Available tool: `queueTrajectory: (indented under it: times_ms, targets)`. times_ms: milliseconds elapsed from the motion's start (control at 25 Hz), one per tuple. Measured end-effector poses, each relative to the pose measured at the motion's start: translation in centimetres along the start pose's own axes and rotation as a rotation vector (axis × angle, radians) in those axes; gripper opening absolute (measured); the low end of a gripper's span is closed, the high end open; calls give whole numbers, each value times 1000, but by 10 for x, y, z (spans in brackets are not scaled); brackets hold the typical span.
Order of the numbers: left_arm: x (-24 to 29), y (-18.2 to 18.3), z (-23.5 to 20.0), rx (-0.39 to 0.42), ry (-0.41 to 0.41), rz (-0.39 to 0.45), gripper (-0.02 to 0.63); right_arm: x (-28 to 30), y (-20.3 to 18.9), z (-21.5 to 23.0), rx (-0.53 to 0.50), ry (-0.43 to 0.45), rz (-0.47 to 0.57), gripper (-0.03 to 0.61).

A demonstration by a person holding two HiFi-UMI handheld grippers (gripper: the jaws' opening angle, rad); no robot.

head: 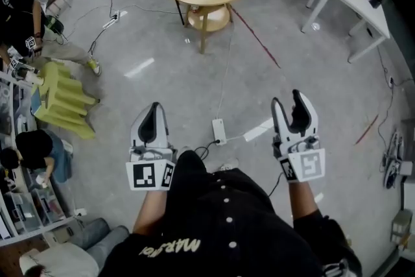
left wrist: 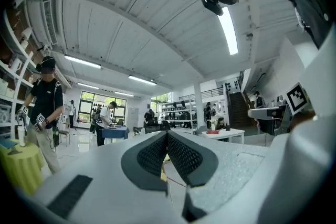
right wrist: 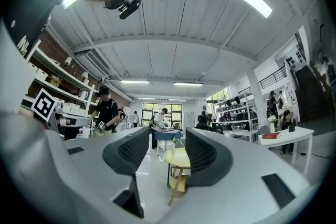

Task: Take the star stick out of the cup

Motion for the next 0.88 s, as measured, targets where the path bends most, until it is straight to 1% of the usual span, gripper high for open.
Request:
queueTrajectory:
  times_ms: [160,280,440,600,760,880]
  targets:
    - [10,-5,10,-3,8,2,-3,9,-8,12,10,2,1,208]
    - [24,-15,7,3,-2,-9,-3,21,-19,14,29,13,6,207]
    - [58,-32,-4,1,-14,1,-3,49,-32,21,6,14,-4,207]
    - [109,-56,-26,-7,-43,18,-3,93,-52,31,5,-16,2,206]
    - [177,-76,-57,-13,-50,44,-3,157,-74,46,-4,-52,17,206]
    - [226,-91,-80,-33,-59,54,-3,204,-98,55,-5,-64,6,199]
Point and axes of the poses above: the fingertips, and each gripper's own axes: x forward along the fingers, z to its right, y out of its top, the point moved 2 cm from there along -x, backward along the fingers, and after that the axes turned 15 degrees about z, right-handed, at the moved point
